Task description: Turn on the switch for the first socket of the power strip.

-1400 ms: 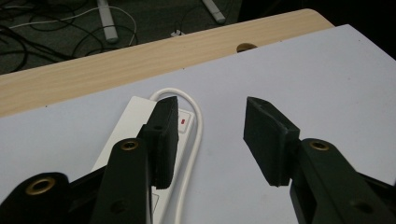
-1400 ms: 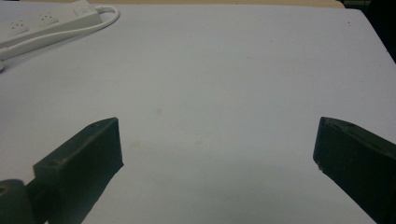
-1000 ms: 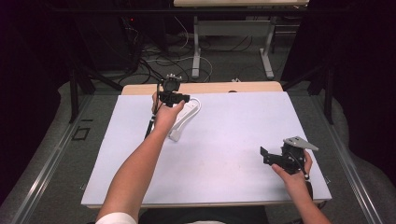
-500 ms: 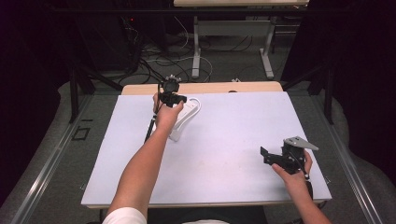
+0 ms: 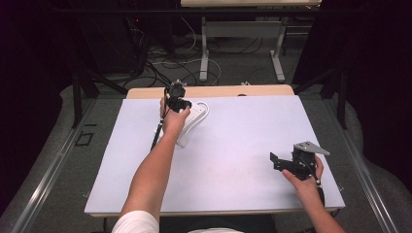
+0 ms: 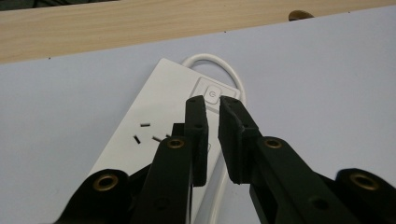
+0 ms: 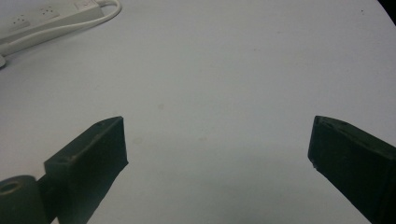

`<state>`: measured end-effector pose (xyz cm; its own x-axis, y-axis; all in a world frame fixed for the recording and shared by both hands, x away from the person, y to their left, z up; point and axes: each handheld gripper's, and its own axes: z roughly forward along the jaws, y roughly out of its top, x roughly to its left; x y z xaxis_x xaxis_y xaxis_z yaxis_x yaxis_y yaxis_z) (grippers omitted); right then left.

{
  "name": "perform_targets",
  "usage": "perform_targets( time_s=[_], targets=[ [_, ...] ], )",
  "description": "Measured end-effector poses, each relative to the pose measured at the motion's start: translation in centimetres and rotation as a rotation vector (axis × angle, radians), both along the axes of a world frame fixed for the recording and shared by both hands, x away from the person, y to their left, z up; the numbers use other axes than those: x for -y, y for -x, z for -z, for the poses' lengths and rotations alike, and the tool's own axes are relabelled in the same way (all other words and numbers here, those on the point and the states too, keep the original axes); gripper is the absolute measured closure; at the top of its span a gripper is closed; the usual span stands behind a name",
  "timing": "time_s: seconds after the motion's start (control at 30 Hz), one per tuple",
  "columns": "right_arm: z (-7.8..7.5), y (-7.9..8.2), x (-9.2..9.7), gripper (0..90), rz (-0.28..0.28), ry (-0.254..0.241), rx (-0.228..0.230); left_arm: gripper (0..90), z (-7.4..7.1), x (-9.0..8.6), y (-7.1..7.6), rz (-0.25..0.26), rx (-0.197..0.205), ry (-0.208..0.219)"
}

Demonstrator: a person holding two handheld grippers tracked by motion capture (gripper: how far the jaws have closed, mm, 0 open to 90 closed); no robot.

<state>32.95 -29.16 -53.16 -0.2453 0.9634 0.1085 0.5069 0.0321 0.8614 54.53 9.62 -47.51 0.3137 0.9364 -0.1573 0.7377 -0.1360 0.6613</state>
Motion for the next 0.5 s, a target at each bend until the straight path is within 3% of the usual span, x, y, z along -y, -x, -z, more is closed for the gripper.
perform_targets(
  time_s=[0.13, 0.5],
  targets=[
    [-0.1, 0.1, 0.0, 3.9, -0.005, 0.004, -0.003, 83.5, 0.5, 0.1, -0.1, -0.012, -0.006, 0.009],
    [0.1, 0.1, -0.1, 4.0, -0.006, 0.003, 0.006, 89.4, 1.4, 0.3, -0.4, 0.009, -0.022, -0.016]
  ],
)
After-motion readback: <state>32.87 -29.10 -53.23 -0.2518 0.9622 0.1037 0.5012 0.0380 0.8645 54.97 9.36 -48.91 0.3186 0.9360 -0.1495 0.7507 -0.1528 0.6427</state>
